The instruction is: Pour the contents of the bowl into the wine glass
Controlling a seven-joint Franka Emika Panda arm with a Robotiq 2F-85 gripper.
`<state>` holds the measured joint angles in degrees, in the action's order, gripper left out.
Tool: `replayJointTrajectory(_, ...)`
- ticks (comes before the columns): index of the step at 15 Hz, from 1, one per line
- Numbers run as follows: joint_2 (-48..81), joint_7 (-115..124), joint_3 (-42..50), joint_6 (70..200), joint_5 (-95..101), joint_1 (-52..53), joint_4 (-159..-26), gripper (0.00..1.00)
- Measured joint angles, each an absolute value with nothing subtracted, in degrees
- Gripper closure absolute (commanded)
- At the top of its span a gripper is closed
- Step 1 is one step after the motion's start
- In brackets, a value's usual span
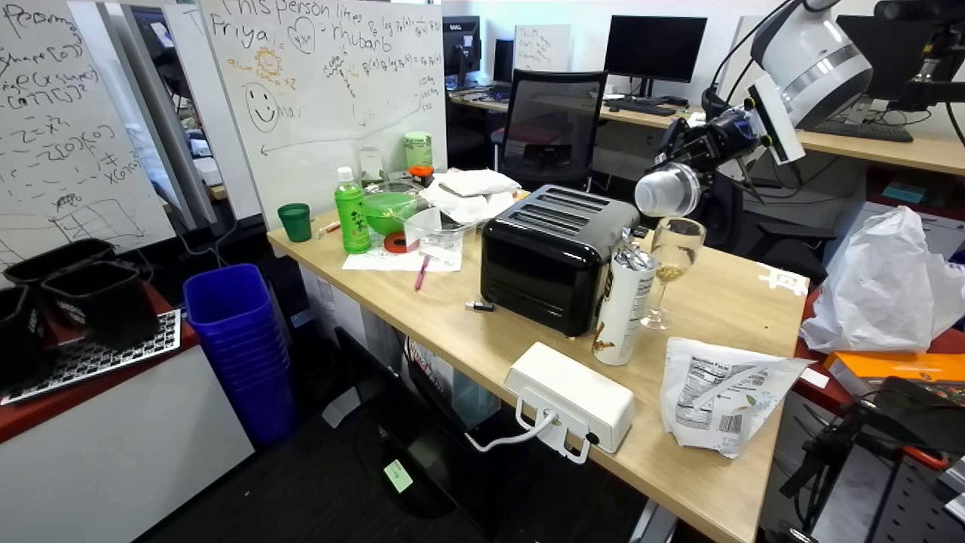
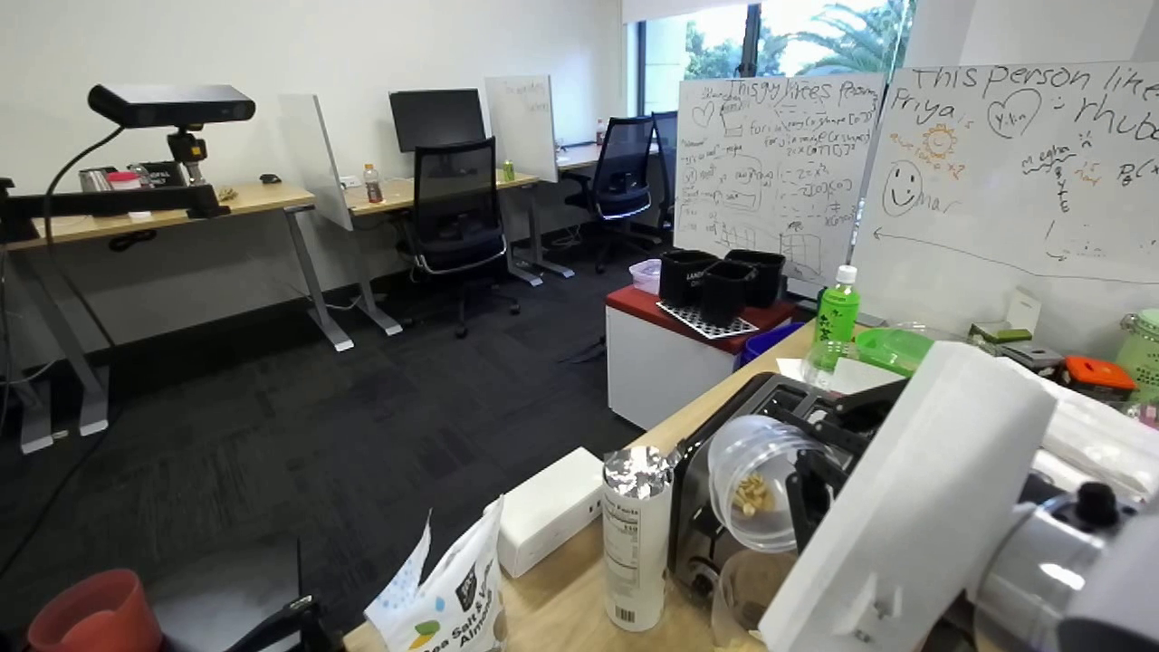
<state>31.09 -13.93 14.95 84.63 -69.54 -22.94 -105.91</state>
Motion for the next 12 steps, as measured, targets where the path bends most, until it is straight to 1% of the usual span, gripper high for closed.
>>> replayJointTrajectory(10,32.5,-13.7,15.0,81.8,-69.5,-24.1,-104.9,0.98)
replayJointTrajectory(11,32.5,-13.7,15.0,81.8,-69.5,-24.1,-104.9,0.93)
replayJointTrajectory(12,32.5,-13.7,15.0,81.8,-69.5,-24.0,-104.9,0.93)
